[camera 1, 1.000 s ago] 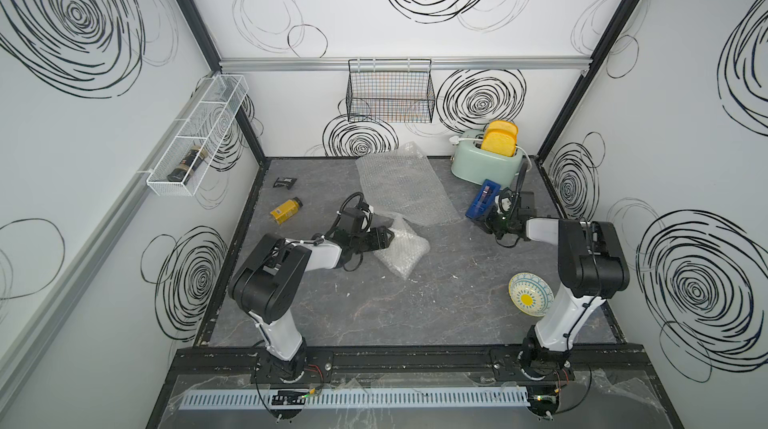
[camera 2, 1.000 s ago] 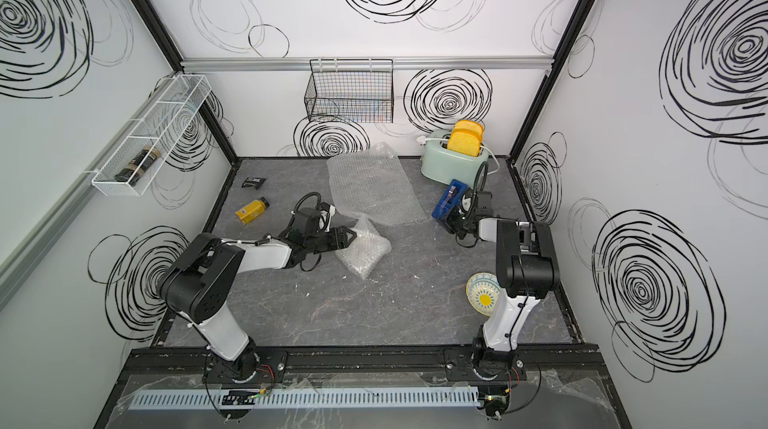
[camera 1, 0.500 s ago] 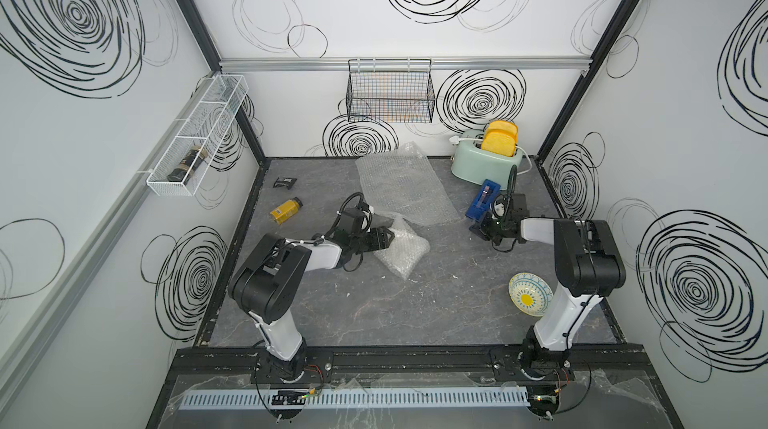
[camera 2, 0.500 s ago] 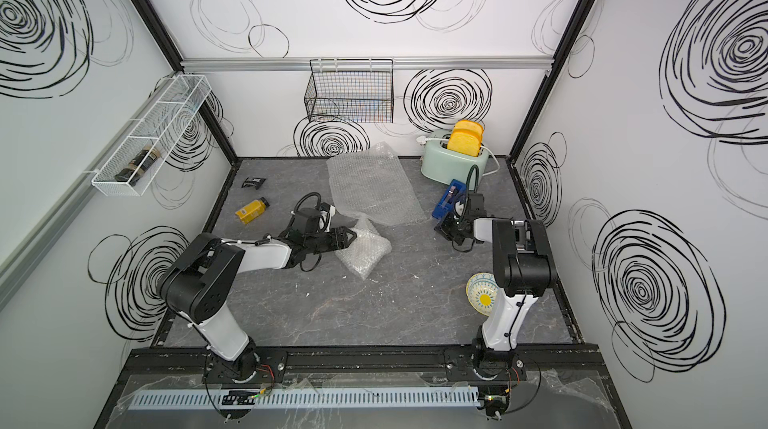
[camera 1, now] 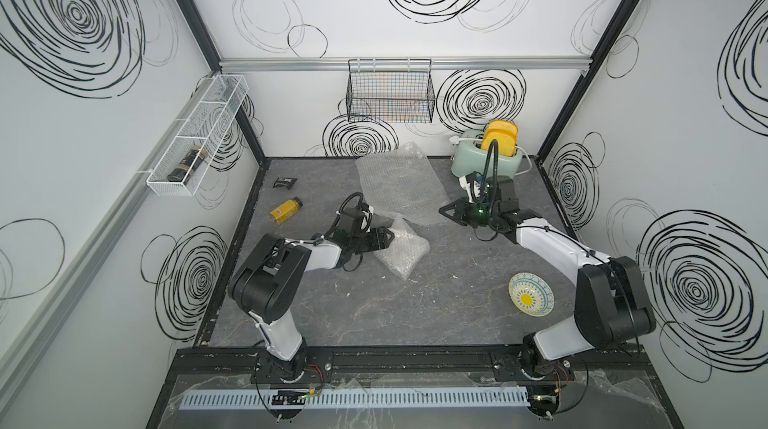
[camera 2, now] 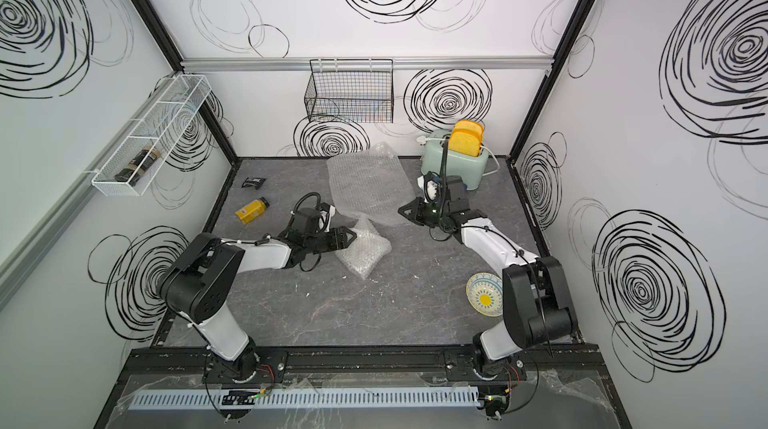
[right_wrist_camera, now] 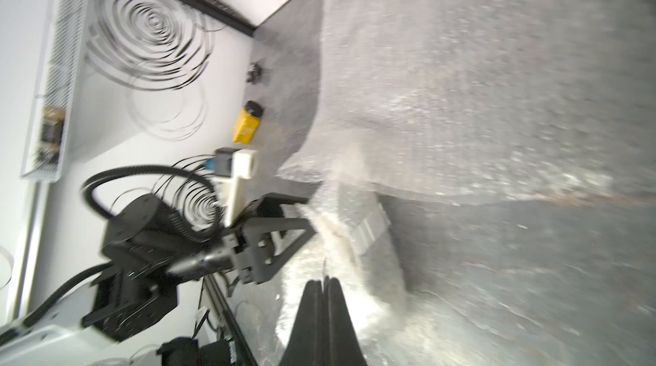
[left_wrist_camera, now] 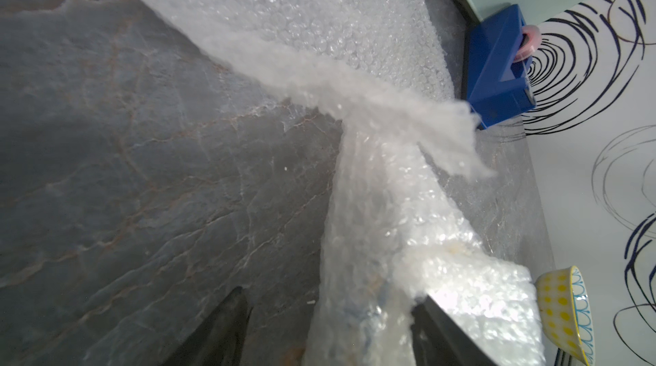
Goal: Wrap bowls in bubble wrap
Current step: Tear off the tape using the Tape Cutter, then stick the tape on the bubble wrap.
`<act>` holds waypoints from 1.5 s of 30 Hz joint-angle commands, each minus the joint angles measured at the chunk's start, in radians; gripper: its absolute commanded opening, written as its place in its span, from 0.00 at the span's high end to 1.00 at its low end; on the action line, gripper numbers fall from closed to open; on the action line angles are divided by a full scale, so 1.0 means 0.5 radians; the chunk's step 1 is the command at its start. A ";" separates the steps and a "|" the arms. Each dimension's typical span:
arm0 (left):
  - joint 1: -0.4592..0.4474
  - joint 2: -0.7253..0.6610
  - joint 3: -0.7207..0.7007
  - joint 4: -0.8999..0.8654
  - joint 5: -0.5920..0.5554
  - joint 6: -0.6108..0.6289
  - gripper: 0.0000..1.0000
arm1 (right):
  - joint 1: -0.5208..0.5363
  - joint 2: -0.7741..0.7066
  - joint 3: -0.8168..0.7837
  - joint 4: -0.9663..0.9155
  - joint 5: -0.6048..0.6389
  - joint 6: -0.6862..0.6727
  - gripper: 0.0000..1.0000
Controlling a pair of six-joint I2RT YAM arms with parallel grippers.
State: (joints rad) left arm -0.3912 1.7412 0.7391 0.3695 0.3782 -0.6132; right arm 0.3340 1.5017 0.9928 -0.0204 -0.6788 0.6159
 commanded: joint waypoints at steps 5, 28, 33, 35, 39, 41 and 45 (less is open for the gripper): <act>0.025 -0.037 -0.050 0.078 0.029 -0.016 0.27 | 0.313 0.193 0.086 0.117 -0.114 0.041 1.00; 0.039 -0.051 -0.079 0.104 0.050 -0.029 0.27 | 0.437 0.763 0.259 0.214 -0.068 -0.013 1.00; 0.038 -0.049 -0.087 0.109 0.057 -0.032 0.27 | 0.419 0.796 0.180 0.259 -0.051 -0.006 1.00; 0.038 -0.055 -0.088 0.108 0.057 -0.031 0.27 | 0.409 0.825 0.176 0.257 -0.056 -0.006 1.00; 0.040 -0.069 -0.091 0.102 0.054 -0.028 0.27 | 0.401 0.876 0.172 0.255 -0.063 -0.005 1.00; 0.040 -0.074 -0.091 0.094 0.053 -0.025 0.27 | 0.394 0.885 0.161 0.261 -0.066 0.001 1.00; 0.045 -0.096 -0.095 0.084 0.053 -0.022 0.27 | 0.388 0.926 0.176 0.228 -0.070 0.003 1.00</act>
State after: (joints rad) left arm -0.3824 1.7264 0.7017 0.3950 0.4007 -0.6212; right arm 0.5350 1.9343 1.0897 0.0990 -0.7181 0.6243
